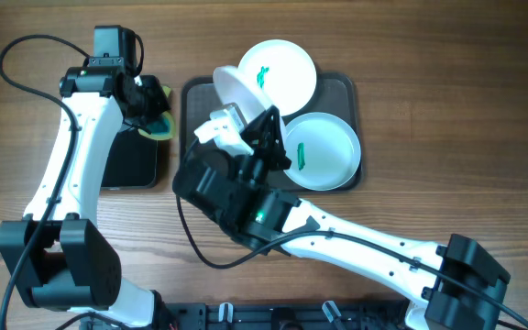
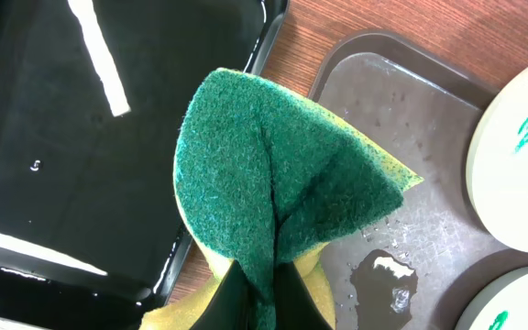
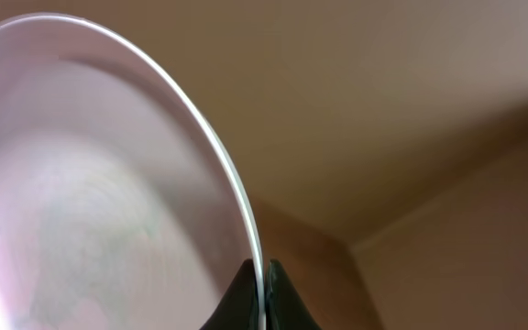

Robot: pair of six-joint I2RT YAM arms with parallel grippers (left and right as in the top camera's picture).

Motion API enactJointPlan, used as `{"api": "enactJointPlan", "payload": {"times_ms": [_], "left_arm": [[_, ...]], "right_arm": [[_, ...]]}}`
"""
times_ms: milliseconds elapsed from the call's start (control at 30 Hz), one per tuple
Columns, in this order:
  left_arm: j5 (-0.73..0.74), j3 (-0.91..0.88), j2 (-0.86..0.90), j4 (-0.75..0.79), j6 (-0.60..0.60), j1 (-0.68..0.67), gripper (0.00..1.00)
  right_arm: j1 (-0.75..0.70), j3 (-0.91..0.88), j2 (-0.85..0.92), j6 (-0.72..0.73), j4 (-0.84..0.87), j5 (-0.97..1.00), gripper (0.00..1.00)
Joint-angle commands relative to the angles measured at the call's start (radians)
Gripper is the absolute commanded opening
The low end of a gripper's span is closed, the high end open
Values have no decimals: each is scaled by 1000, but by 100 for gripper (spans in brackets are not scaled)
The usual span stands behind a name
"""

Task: Clean dirty plates on tray and stack at the side
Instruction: 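Grasp the cleaned lower-left plate with the right gripper and lift it, then place the plate on the table right of the tray, release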

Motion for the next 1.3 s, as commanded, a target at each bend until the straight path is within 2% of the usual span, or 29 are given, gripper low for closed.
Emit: {"api": "enactJointPlan", "payload": {"times_ms": [0,33,133,367,500,633,767,1267], "left_arm": [[-13,-1,0,4,16,5,4],[-13,-1,0,6,16,5,4],[-13,-1,0,10,16,5,4],[-10,-1,0,10,16,5,4],[-10,-1,0,10,16,4,4],[-10,-1,0,11,16,5,4],[-10,-1,0,11,16,4,4],[-10,-1,0,10,16,4,4]], "right_arm": [[-22,-12,-20,320,-137,-290,4],[-50,-12,-21,420,-182,-409,4],[-133,-11,-30,523,-208,-714,4],[-443,-11,-112,554,-220,-1319,4],[-662,-11,-159,603,-285,-1516,4],[-864,-11,-171,598,-396,-1524,4],[-1036,-23,-154,598,-482,-1400,4],[-1454,-322,-138,644,-248,-1369,4]]}}
